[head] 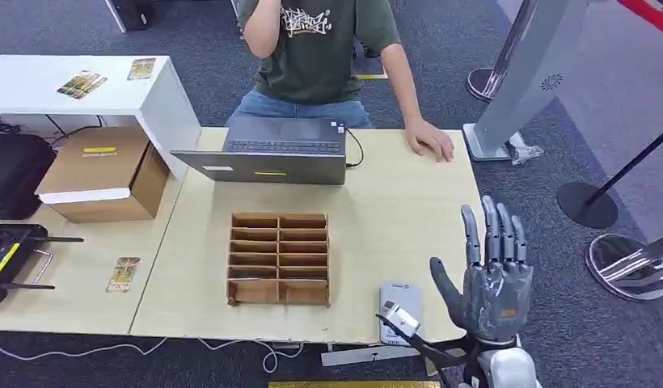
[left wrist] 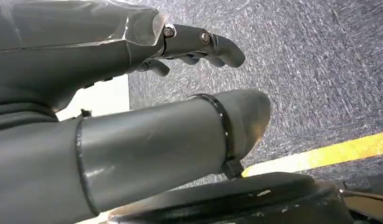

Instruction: Pass the card to the sensor for recognition and then transmit it.

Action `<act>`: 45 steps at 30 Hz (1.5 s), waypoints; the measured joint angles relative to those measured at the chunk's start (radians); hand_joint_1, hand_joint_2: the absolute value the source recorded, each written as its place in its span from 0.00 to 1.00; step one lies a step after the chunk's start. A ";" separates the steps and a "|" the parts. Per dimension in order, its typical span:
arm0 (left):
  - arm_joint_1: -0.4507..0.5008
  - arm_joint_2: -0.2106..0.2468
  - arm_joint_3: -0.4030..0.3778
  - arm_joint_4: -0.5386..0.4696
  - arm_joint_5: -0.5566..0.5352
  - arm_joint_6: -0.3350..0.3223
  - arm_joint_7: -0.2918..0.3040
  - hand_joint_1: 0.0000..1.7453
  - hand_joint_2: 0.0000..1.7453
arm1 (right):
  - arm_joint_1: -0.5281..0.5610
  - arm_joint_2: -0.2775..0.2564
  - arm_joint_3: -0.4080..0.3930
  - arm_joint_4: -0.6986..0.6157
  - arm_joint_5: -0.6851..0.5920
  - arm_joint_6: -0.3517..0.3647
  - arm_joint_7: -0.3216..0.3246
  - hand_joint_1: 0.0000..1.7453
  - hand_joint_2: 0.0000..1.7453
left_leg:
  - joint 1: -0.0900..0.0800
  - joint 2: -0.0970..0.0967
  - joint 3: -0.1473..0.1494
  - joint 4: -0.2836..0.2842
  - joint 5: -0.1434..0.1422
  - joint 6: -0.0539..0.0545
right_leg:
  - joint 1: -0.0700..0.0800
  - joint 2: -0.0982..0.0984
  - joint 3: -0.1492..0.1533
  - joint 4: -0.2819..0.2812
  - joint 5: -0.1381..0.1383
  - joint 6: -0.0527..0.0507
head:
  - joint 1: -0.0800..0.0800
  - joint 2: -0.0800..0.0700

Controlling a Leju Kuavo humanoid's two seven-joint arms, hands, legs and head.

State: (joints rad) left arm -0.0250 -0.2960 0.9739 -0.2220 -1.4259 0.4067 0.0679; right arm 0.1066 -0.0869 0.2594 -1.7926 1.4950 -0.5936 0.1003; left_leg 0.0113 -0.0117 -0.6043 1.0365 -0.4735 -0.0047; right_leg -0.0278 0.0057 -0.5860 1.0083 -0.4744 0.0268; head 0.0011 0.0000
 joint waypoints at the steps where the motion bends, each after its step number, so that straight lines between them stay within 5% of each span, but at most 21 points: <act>1: 0.000 0.000 0.005 0.000 0.002 0.002 -0.001 0.00 0.00 | 0.007 0.016 -0.008 0.000 0.000 -0.002 -0.008 0.00 1.00 | 0.000 0.000 0.000 0.000 0.000 0.000 | 0.000 0.000 0.000 0.000 0.000 0.000 | 0.000 0.000; 10: 0.002 -0.005 0.030 0.000 0.016 0.006 -0.020 0.00 0.00 | 0.053 0.104 -0.027 0.001 0.000 -0.013 -0.074 0.00 1.00 | 0.000 0.000 0.000 0.000 0.000 0.000 | 0.000 0.000 0.000 0.000 0.000 0.000 | 0.000 0.000; 18: 0.003 -0.005 0.039 0.000 0.020 -0.006 -0.035 0.00 0.00 | 0.036 0.104 0.087 0.015 0.000 0.043 0.091 0.00 1.00 | 0.000 0.000 0.000 0.000 0.000 0.000 | 0.000 0.000 0.000 0.000 0.000 0.000 | 0.000 0.000; 25: 0.003 -0.008 0.042 -0.006 0.007 -0.021 -0.025 0.00 0.00 | -0.050 0.041 0.254 0.072 0.000 0.037 0.250 0.00 1.00 | 0.000 0.000 0.000 0.000 0.000 0.000 | 0.000 0.000 0.000 0.000 0.000 0.000 | 0.000 0.000; 45: 0.003 -0.014 0.042 -0.050 -0.027 -0.083 0.003 0.00 0.00 | -0.129 -0.026 0.514 0.202 0.000 0.039 0.403 0.00 1.00 | 0.000 0.000 0.000 0.000 0.000 0.000 | 0.000 0.000 0.000 0.000 0.000 0.000 | 0.000 0.000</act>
State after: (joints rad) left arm -0.0221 -0.3101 1.0159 -0.2716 -1.4530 0.3239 0.0710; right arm -0.0228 -0.1133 0.7733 -1.5903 1.4950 -0.5546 0.5028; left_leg 0.0114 -0.0113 -0.6041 1.0364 -0.4734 -0.0047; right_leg -0.0278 0.0061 -0.5858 1.0084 -0.4744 0.0267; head 0.0008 0.0000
